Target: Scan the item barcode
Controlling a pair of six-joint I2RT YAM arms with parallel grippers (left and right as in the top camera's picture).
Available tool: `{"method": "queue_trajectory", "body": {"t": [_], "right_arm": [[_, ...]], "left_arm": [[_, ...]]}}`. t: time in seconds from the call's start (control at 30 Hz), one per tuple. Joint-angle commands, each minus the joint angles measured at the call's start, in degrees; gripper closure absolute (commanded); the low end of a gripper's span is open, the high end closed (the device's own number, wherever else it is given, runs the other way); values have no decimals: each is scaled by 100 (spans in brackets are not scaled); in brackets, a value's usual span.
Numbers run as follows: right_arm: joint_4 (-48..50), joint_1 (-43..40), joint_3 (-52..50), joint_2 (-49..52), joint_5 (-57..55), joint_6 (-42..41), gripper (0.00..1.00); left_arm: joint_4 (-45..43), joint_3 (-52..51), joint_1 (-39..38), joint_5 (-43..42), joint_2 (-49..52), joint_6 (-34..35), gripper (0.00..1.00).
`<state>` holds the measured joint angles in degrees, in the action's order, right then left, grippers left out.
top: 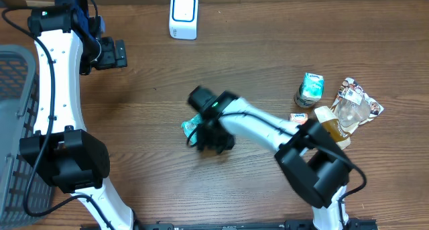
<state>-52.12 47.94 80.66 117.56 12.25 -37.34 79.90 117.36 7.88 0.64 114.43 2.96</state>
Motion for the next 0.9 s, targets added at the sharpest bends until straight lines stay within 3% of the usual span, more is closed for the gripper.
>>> {"method": "queue_trajectory", "body": {"t": [0.0, 0.2, 0.37, 0.5, 0.63, 0.87], "right_arm": [[175, 190, 94, 33, 66, -35, 44], [-439, -98, 997, -92, 0, 750, 44], [-994, -975, 1539, -208, -162, 1021, 44], [-763, -1705, 1355, -153, 302, 1836, 44], [-391, -2251, 929, 164, 1600, 2802, 45], [-81, -2350, 549, 516, 2592, 3016, 48]], "left_arm": [[-4, 0, -4, -24, -157, -61, 0], [-4, 0, -9, -24, -157, -63, 0], [-4, 0, -7, -24, -157, -61, 0], [-4, 0, -7, -24, -157, -61, 0], [-4, 0, -7, -24, -157, -61, 0], [-4, 0, -7, -24, -157, -61, 0]]}}
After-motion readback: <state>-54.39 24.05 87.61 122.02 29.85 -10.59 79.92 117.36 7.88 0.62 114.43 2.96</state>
